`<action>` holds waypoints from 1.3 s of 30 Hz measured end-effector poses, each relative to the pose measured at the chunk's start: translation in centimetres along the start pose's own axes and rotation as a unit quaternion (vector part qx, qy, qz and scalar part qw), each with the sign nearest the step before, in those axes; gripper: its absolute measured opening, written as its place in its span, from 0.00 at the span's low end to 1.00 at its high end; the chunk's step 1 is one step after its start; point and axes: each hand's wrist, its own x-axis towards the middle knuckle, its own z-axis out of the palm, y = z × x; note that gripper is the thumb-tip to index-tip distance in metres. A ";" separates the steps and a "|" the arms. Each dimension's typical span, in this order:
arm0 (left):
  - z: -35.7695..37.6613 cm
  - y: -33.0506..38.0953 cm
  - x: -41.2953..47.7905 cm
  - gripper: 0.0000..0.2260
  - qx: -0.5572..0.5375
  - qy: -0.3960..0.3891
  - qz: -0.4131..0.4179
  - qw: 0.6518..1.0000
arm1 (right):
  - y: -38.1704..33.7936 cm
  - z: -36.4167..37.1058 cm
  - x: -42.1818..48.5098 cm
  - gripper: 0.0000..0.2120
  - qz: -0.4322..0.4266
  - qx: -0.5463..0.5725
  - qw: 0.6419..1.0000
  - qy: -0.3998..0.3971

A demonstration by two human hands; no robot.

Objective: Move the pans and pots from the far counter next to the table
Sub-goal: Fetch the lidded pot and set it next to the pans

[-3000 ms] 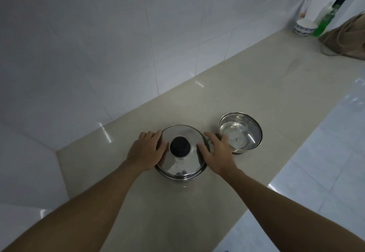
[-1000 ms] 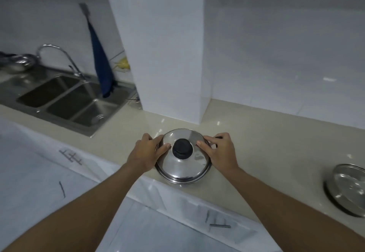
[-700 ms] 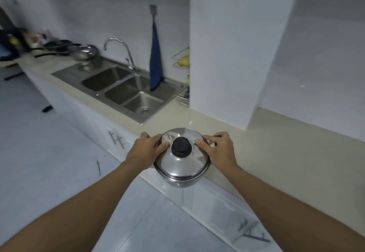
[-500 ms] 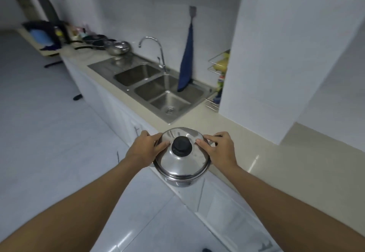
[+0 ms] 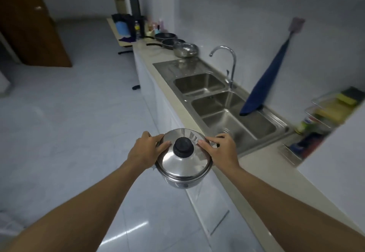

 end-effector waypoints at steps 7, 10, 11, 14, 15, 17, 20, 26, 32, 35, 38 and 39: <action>-2.6 -5.8 7.1 0.22 -0.043 0.024 -0.073 0.996 | -2.5 7.6 10.5 0.20 -0.033 0.005 0.998 -0.060; -4.3 -8.9 10.9 0.22 -0.039 0.032 -0.087 0.995 | -3.8 11.6 14.6 0.20 -0.042 0.014 0.997 -0.070; -4.9 -10.1 12.4 0.21 -0.033 0.032 -0.087 0.995 | -4.2 13.0 16.0 0.20 -0.044 0.016 0.996 -0.071; -7.0 -13.3 17.0 0.21 -0.018 0.034 -0.080 0.996 | -5.8 16.8 20.0 0.20 -0.048 0.022 0.997 -0.057; -7.8 -14.3 18.6 0.21 -0.010 0.032 -0.074 0.997 | -6.3 18.1 21.3 0.20 -0.047 0.022 0.997 -0.053; -9.5 -16.3 21.6 0.21 0.004 0.023 -0.067 0.997 | -7.5 20.3 23.7 0.20 -0.040 0.021 0.998 -0.052; -12.2 -18.8 26.3 0.21 -0.002 0.020 -0.055 0.998 | -9.6 23.3 27.4 0.20 -0.032 0.032 0.998 -0.034; -15.4 -22.8 34.7 0.21 0.003 0.014 -0.041 0.999 | -11.6 28.4 34.6 0.20 -0.032 0.037 0.999 -0.014; -17.0 -26.1 45.1 0.22 0.004 0.013 -0.030 0.999 | -12.2 33.4 44.1 0.19 -0.028 0.041 0.999 -0.008; -17.5 -27.3 50.7 0.22 0.007 0.015 -0.030 0.999 | -12.1 35.5 49.4 0.19 -0.034 0.043 0.999 -0.004; -18.0 -28.5 56.2 0.23 0.013 0.004 -0.038 0.999 | -11.9 37.5 54.9 0.18 -0.035 0.035 0.999 -0.011; -18.4 -28.9 58.0 0.23 0.010 0.007 -0.042 0.999 | -12.1 38.1 56.8 0.17 -0.040 0.035 0.998 -0.014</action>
